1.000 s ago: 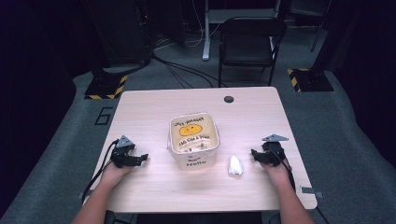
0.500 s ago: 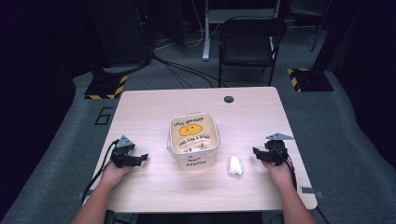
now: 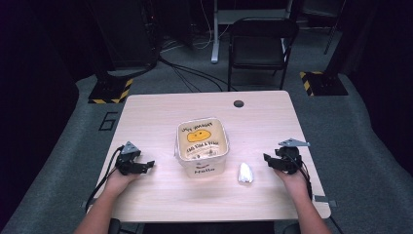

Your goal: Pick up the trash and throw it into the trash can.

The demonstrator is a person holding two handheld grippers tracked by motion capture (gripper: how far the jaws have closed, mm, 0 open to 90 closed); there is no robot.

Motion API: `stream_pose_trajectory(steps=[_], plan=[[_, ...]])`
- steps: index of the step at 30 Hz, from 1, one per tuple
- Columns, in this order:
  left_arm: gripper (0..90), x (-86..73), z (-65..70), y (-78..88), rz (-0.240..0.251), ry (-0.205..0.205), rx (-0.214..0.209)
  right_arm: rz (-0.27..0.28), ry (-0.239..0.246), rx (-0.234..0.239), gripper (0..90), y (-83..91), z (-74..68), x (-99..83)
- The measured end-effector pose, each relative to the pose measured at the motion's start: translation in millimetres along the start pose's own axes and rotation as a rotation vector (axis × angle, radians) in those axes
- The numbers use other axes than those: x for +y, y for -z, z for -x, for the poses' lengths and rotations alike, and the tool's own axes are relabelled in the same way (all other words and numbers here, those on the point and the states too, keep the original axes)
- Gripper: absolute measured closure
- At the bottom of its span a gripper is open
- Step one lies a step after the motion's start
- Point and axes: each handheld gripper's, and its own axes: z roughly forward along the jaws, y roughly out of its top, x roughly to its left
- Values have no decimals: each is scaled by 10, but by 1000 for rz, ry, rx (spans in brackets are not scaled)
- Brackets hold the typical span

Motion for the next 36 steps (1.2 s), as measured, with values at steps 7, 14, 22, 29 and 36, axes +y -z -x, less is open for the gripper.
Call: stream_pose_trajectory(steps=[7, 14, 22, 29, 36], plan=[[165, 0, 0, 0, 0, 0, 0, 23, -4, 27, 419, 68, -102, 67], [165, 1, -3, -1, -1, -2, -2, 36, 8, 53, 391, 119, -246, 120], [164, 8, -15, -2, -4, -14, -5, 30, 34, 79, 387, 114, -417, 113], [164, 6, -14, -4, -1, -14, -4, 21, 45, 99, 388, 93, -552, 92], [164, 7, -15, -3, -3, -14, -4, 4, 60, 115, 388, 44, -676, 44]])
